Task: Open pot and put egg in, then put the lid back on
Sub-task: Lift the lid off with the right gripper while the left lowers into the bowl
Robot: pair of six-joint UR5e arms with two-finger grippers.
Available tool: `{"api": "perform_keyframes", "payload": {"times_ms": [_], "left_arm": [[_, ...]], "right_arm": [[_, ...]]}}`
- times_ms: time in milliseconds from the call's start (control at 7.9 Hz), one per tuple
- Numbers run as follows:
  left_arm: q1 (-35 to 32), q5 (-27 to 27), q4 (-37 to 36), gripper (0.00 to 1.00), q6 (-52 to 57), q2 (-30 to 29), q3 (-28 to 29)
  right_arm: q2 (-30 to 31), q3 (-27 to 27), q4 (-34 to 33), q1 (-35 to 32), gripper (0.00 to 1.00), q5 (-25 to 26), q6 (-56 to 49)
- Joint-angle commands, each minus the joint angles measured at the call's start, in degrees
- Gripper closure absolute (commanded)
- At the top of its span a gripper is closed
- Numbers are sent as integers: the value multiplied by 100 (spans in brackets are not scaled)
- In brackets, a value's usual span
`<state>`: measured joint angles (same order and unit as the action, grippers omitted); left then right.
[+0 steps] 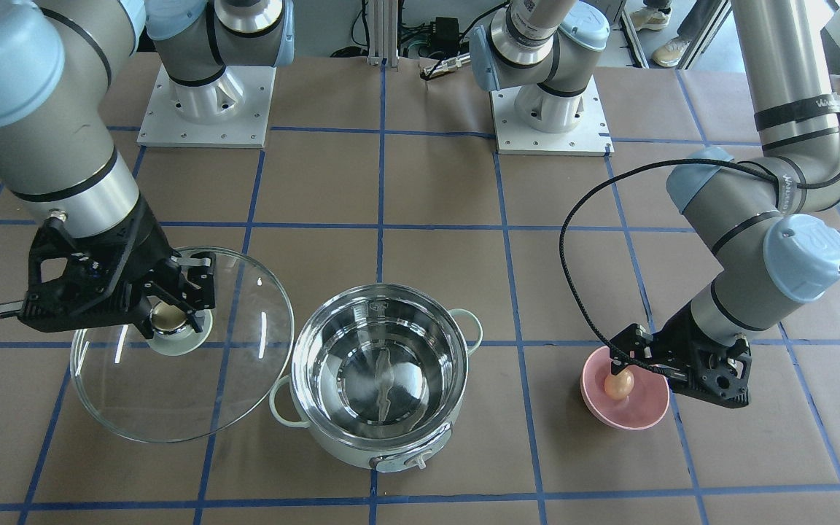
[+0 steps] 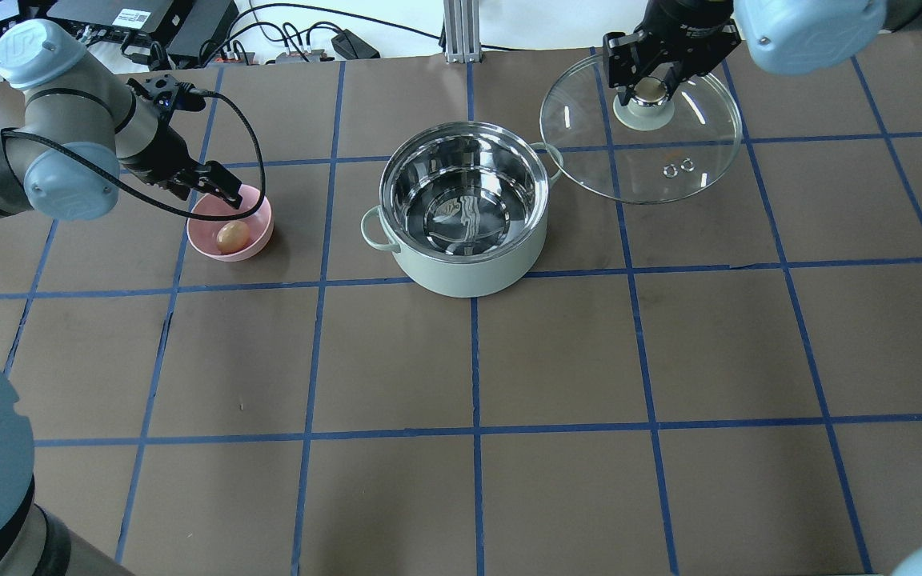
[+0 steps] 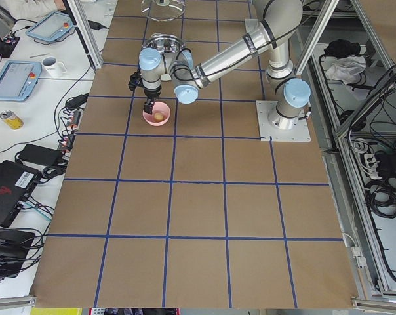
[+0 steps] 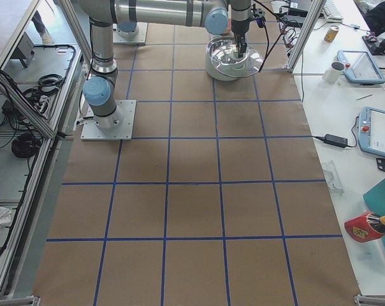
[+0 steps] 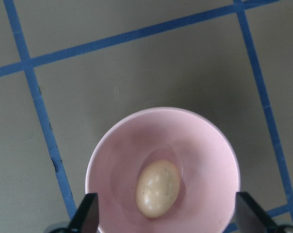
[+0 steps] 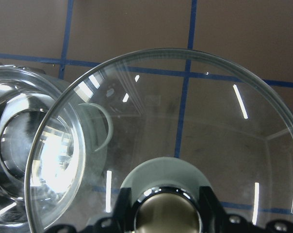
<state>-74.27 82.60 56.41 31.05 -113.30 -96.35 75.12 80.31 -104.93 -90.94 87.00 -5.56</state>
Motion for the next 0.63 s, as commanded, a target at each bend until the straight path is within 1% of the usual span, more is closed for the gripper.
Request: {"api": "perform_keyframes", "payload": {"times_ms": [0, 253, 506], "left_arm": [[0, 263, -24, 0, -2, -262, -77], [0, 361, -33, 0, -361, -377, -68], [-17, 432, -42, 0, -406, -377, -25]], "right_arm": [[21, 196, 26, 278, 100, 194, -698], [-6, 205, 8, 322, 100, 248, -867], [3, 205, 17, 515, 100, 160, -947]]}}
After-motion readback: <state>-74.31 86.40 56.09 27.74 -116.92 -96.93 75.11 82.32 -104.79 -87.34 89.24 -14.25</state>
